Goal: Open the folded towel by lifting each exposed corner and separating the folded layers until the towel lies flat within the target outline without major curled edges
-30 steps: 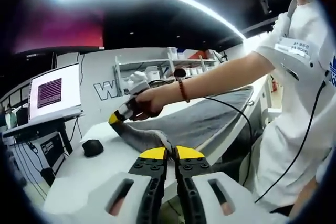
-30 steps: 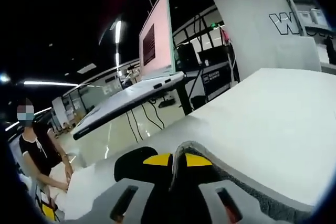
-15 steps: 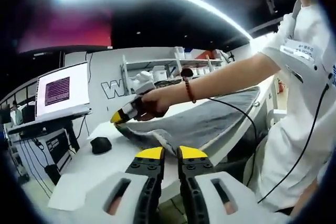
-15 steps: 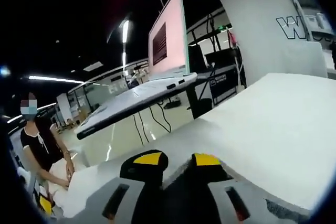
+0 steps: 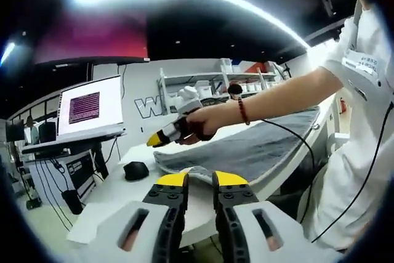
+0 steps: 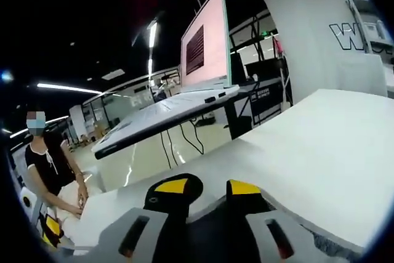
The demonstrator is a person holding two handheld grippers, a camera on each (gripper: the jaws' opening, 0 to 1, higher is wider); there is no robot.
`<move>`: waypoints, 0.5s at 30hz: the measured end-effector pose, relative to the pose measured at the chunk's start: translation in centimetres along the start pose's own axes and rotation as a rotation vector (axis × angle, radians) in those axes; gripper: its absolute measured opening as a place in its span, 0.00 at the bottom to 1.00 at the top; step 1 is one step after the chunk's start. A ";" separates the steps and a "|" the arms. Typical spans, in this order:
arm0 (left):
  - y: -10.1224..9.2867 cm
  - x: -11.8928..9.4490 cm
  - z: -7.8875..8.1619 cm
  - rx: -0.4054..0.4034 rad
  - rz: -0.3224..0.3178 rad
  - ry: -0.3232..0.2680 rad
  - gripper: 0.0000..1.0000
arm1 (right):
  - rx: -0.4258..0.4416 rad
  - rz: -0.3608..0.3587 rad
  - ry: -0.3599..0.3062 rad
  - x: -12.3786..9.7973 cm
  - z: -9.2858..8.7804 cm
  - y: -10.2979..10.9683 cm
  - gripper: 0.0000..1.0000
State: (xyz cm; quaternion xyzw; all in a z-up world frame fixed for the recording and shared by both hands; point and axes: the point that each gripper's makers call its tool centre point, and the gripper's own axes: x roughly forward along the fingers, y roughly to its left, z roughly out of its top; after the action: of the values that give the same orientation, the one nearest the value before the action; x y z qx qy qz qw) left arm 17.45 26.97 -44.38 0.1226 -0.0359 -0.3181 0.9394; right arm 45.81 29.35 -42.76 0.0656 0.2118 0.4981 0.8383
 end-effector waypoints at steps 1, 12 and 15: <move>0.0 0.0 0.0 0.000 0.003 0.001 0.14 | 0.000 0.000 0.001 0.1 -0.1 0.0 0.19; 0.2 -0.4 -0.2 -0.011 0.028 0.012 0.14 | -0.006 -0.007 0.010 0.8 -0.6 0.3 0.19; 0.4 -0.7 -0.1 -0.015 0.047 0.011 0.13 | -0.010 -0.003 0.007 1.1 -0.4 0.6 0.19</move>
State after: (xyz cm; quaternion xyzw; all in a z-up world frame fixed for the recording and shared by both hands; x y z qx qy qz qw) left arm 17.19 27.70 -44.36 0.1166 -0.0311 -0.2956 0.9477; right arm 45.61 30.53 -43.23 0.0595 0.2123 0.4982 0.8386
